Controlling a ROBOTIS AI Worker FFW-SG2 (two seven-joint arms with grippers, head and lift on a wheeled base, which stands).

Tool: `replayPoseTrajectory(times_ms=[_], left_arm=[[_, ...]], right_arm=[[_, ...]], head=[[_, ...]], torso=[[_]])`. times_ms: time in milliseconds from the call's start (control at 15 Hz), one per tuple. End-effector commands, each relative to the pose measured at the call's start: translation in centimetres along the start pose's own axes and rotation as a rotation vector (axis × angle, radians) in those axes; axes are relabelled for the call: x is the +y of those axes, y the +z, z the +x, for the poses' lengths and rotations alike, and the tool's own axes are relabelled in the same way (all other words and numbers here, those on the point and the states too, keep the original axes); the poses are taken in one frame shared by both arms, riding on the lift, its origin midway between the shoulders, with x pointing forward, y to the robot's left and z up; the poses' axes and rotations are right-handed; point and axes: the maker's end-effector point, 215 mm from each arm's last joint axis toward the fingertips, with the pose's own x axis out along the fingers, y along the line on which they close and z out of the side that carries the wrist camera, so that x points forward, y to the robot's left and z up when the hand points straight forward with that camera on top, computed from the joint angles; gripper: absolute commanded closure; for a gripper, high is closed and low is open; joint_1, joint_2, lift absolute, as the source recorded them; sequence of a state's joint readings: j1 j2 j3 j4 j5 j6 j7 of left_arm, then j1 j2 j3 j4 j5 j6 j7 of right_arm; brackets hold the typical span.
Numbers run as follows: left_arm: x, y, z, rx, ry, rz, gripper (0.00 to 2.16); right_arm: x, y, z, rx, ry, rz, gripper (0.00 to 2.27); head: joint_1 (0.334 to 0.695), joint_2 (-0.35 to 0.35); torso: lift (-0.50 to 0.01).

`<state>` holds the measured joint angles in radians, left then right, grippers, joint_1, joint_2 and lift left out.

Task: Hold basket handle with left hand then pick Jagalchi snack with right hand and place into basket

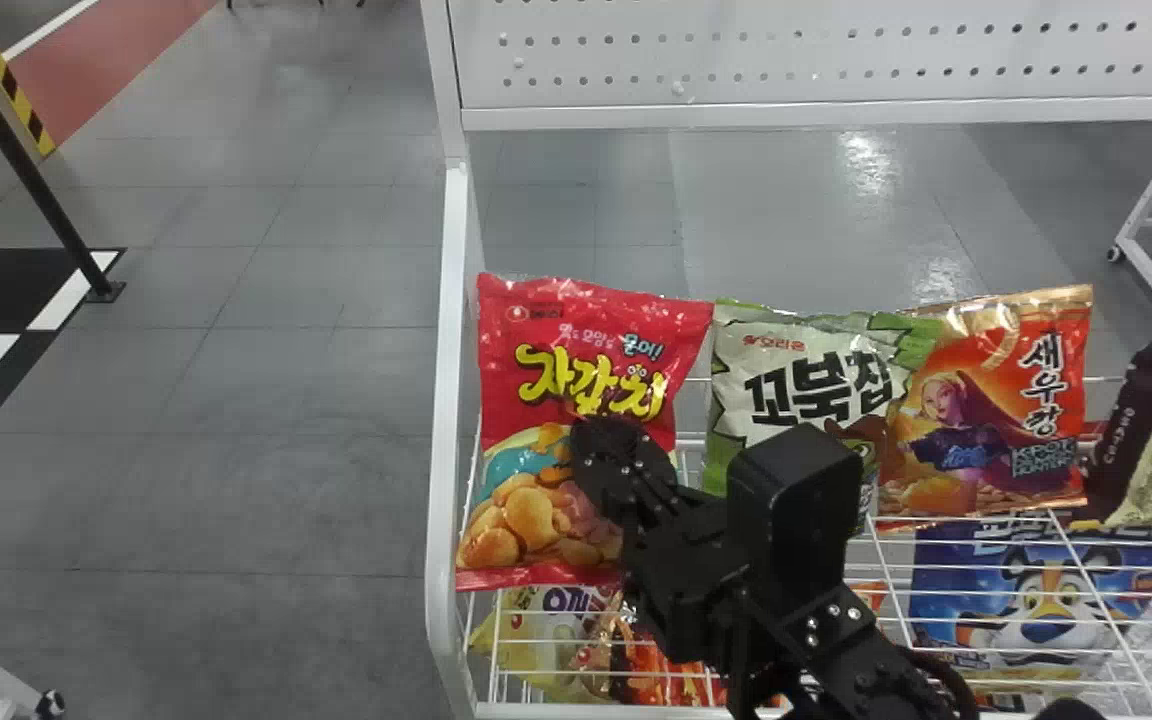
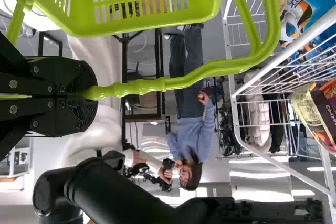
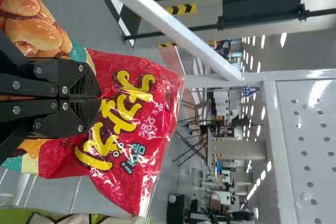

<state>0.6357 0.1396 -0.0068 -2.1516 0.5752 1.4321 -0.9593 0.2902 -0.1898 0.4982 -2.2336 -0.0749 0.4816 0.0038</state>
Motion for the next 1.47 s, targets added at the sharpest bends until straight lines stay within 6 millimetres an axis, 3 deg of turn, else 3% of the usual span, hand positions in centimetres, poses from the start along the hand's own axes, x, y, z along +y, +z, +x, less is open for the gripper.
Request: replayPoseTrajectory(times_ms=[0,400,667,1067,1400], left_arm=[[-0.1,0.0,0.1,0.002,-0.003,0.001,1.23],[-0.4,-0.4,0.1,0.013,-0.007,-0.002,1.23],[-0.5,-0.6,0.2,0.019,-0.015,-0.003,1.23],[-0.7,-0.6,0.5,0.015,-0.028,-0.004,1.23],[-0.7,-0.6,0.5,0.012,-0.035,-0.008,1.23]], right_arm=[[0.7,0.3,-1.2,-0.003,0.024,0.013,1.96],[2.4,0.3,-3.3,0.023,0.104,0.017,1.96],[0.8,-0.5,-7.0,0.109,0.059,0.012,1.96],[-2.6,-1.6,-11.1,0.189,-0.015,-0.027,1.96],[-5.1,-4.6,-15.6,0.382,-0.076,-0.038,1.96]], head=[[0.695,0.057],[0.695,0.075],[0.695,0.052],[0.695,-0.110],[0.695,-0.242]], torso=[[-0.010],[-0.010],[-0.010],[-0.010],[-0.010]])
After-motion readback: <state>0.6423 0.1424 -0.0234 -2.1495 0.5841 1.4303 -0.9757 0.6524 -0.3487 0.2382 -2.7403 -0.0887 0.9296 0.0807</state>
